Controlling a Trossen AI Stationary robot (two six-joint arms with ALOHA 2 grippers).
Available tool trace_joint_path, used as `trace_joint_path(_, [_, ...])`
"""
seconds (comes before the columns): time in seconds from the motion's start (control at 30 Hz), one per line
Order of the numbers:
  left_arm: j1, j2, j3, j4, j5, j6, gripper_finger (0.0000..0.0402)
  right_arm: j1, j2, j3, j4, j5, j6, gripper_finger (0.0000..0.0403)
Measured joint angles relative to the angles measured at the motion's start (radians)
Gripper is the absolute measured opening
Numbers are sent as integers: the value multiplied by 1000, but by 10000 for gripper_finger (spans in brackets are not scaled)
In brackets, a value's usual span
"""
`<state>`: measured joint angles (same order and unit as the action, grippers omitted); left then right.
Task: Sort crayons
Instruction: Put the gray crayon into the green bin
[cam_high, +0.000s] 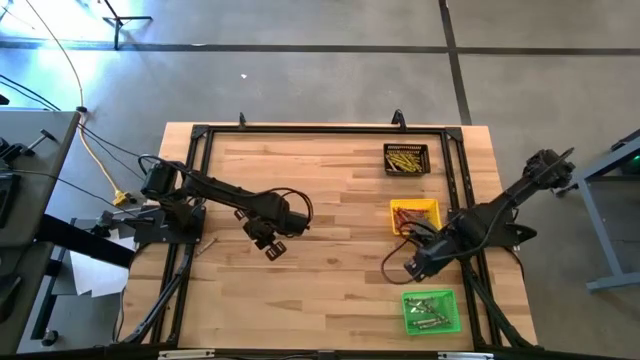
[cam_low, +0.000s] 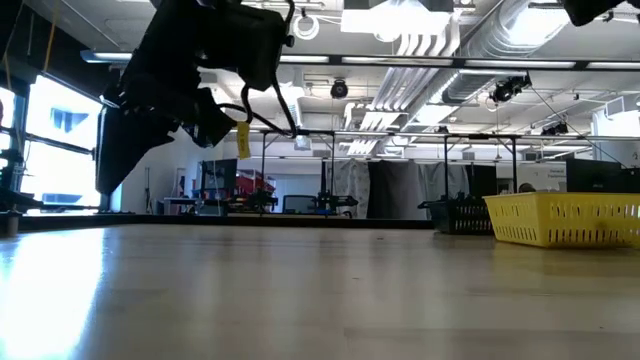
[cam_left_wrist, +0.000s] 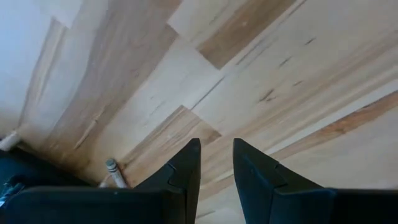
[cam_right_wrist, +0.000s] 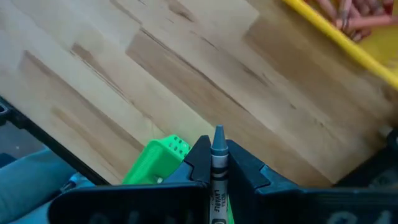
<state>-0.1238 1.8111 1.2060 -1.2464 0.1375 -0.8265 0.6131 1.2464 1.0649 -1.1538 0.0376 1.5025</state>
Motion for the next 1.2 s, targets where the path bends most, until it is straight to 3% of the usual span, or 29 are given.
trace_joint_path(0.33, [-1,0,0,117,6,-9,80,130,125,0,8,-92,104,11])
trace_joint_path(0.53, [-1,0,0,124,10,-28,80,227,200,0,176,-220,140,11])
trace_joint_path(0.73, [-1,0,0,135,10,-33,80,288,273,0,302,-224,111,12])
trace_joint_path(1.03, [-1,0,0,151,10,-34,80,304,347,0,312,-194,62,88])
trace_joint_path(1.2, [-2,0,0,157,-17,-35,80,297,324,0,286,-169,42,102])
